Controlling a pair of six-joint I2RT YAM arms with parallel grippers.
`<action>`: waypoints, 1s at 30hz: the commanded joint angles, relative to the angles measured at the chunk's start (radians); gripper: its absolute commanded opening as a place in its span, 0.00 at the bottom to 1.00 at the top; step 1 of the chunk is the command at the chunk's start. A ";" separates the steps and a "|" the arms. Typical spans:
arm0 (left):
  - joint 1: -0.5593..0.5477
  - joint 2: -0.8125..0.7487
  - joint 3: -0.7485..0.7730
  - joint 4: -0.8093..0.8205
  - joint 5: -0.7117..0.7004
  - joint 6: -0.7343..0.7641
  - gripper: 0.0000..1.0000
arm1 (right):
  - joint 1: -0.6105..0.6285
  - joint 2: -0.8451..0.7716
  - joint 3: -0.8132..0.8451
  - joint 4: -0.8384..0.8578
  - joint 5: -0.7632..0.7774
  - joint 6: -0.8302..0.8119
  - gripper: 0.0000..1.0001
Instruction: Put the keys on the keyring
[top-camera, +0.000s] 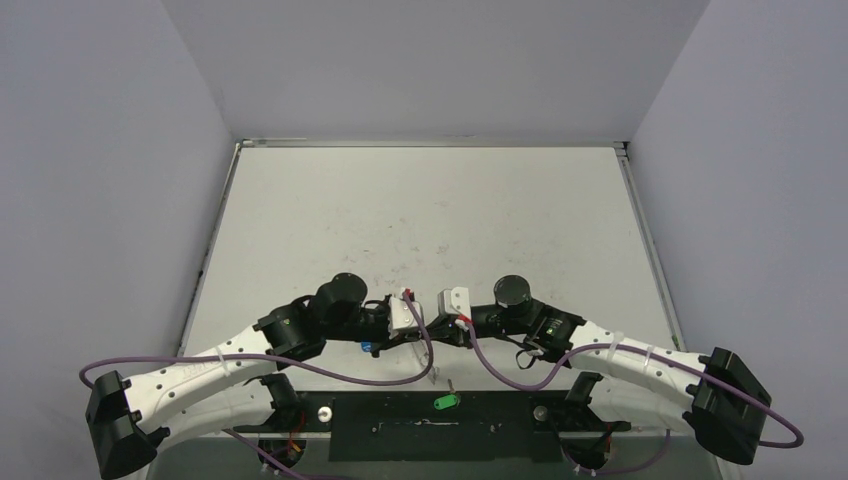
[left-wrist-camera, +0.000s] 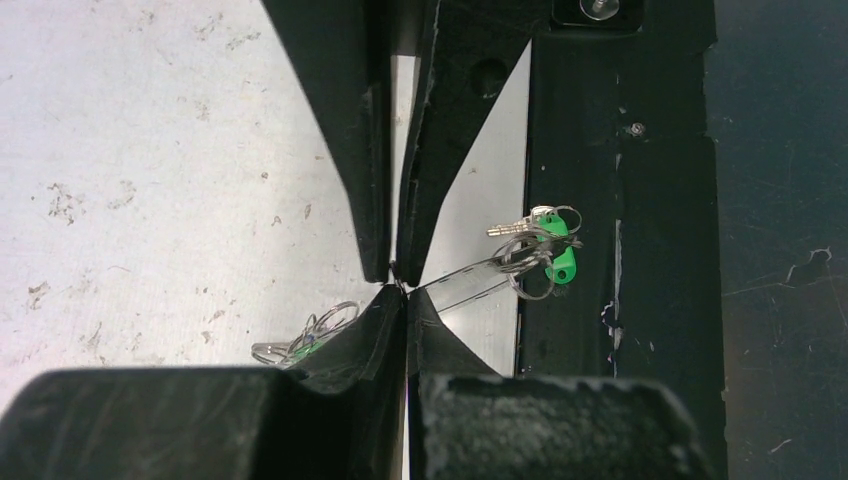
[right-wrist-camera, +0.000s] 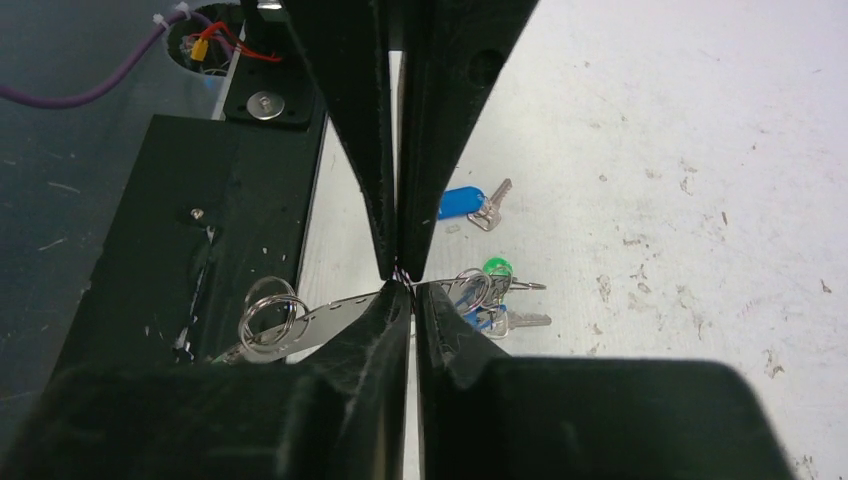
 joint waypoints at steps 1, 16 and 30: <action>-0.002 -0.001 0.023 0.087 0.026 -0.015 0.00 | 0.012 0.011 0.002 0.097 -0.050 0.003 0.00; -0.002 -0.172 -0.122 0.181 -0.185 -0.074 0.31 | 0.012 0.003 -0.068 0.293 -0.005 0.203 0.00; -0.020 -0.346 -0.421 0.606 -0.163 -0.121 0.37 | 0.011 -0.007 -0.191 0.568 0.141 0.435 0.00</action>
